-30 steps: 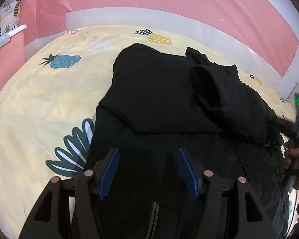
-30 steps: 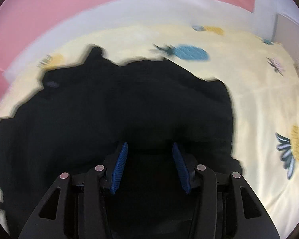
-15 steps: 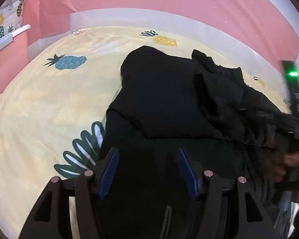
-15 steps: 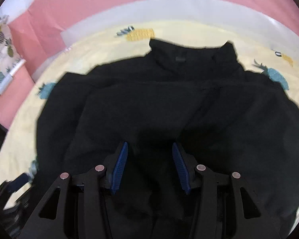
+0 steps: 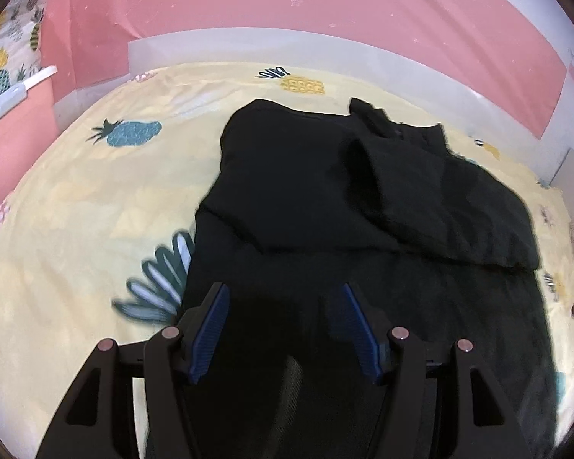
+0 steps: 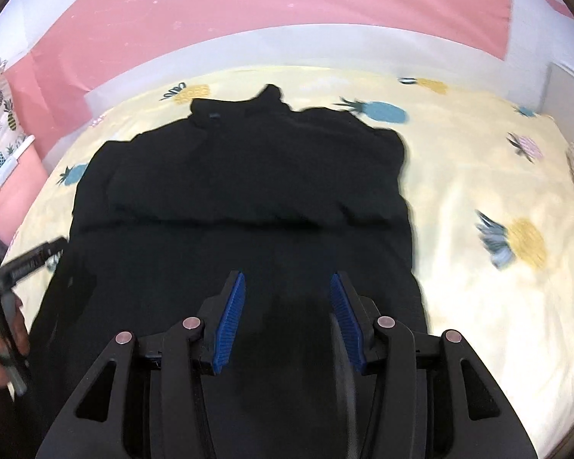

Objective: Fold large clothes
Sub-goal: 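Release the sleeve and smooth it flat with the right tool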

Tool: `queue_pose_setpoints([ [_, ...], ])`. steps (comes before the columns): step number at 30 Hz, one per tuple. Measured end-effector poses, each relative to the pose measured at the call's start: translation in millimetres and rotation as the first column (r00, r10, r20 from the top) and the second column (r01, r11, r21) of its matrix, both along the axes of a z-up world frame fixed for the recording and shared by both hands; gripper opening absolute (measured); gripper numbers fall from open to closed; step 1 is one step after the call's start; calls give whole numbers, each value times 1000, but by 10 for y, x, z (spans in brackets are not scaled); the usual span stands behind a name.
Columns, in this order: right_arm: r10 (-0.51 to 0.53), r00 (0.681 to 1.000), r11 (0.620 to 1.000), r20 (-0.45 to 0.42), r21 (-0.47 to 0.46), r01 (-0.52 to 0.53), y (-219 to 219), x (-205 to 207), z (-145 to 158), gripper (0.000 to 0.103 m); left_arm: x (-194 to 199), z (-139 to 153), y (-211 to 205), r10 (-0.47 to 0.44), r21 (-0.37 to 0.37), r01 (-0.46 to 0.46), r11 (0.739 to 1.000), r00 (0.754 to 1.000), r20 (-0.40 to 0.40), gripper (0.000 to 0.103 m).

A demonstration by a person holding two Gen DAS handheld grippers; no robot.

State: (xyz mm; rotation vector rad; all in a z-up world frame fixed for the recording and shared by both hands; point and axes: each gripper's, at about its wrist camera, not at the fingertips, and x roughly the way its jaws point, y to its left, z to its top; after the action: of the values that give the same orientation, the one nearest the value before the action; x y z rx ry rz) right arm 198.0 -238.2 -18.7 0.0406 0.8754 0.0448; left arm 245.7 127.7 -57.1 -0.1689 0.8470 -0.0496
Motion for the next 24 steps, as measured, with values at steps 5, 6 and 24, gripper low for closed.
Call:
queue_pose_setpoints([
  [5, -31, 999, 998, 17, 47, 31, -131, -624, 113, 49, -722, 239, -197, -32, 29, 32, 999, 999, -10, 63],
  [6, -23, 999, 999, 24, 49, 22, -104, -748, 129, 49, -870, 271, -225, -41, 32, 42, 999, 999, -23, 63],
  [24, 23, 995, 996, 101, 80, -31, -60, -2088, 244, 57, -2355, 820, -333, -69, 87, 64, 994, 997, 47, 63],
])
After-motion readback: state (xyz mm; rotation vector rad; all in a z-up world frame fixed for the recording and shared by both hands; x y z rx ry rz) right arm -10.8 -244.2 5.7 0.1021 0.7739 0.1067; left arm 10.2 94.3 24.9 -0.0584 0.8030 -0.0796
